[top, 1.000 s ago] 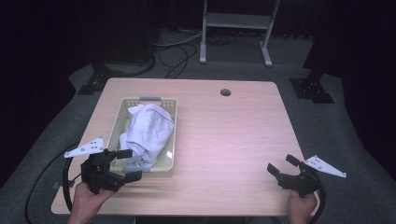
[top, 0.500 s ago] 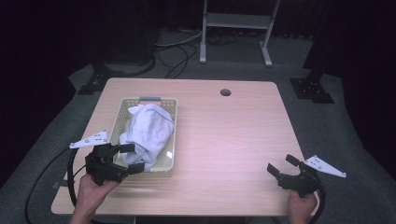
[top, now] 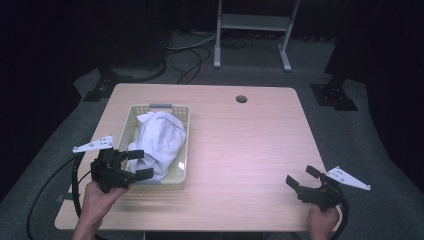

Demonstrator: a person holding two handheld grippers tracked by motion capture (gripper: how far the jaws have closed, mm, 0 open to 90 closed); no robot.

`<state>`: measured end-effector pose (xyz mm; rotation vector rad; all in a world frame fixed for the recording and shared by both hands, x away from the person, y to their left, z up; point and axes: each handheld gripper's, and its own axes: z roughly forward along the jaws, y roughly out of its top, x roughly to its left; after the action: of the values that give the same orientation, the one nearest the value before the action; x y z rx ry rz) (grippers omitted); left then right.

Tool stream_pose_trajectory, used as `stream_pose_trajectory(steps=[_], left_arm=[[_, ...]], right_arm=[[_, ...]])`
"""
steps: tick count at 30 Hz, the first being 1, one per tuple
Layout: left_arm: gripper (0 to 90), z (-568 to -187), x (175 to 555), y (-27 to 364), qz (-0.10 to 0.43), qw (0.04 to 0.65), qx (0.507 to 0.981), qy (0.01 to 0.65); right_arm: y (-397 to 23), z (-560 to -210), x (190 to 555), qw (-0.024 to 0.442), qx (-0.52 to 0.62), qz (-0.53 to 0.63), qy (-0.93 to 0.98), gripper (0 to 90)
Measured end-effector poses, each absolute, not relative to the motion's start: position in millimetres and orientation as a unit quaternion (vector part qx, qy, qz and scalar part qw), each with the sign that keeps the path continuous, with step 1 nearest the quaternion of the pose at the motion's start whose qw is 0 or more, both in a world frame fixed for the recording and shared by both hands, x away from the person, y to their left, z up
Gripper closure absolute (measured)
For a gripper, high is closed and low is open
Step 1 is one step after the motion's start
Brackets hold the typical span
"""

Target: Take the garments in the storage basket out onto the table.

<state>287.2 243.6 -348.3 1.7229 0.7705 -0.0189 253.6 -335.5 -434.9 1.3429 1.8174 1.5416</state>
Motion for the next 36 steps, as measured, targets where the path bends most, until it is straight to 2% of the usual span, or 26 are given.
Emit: stream_pose_trajectory(steps=[24,36], left_arm=[[0.2,-342,310,245,0.003,0.565,0.753,0.337],[0.2,-347,327,254,-0.003,0.567,0.741,0.36]], right_arm=[[-336,-435,253,0.202,0.481,0.553,0.649,1.1],[-336,-435,253,0.203,0.481,0.554,0.649,1.1]])
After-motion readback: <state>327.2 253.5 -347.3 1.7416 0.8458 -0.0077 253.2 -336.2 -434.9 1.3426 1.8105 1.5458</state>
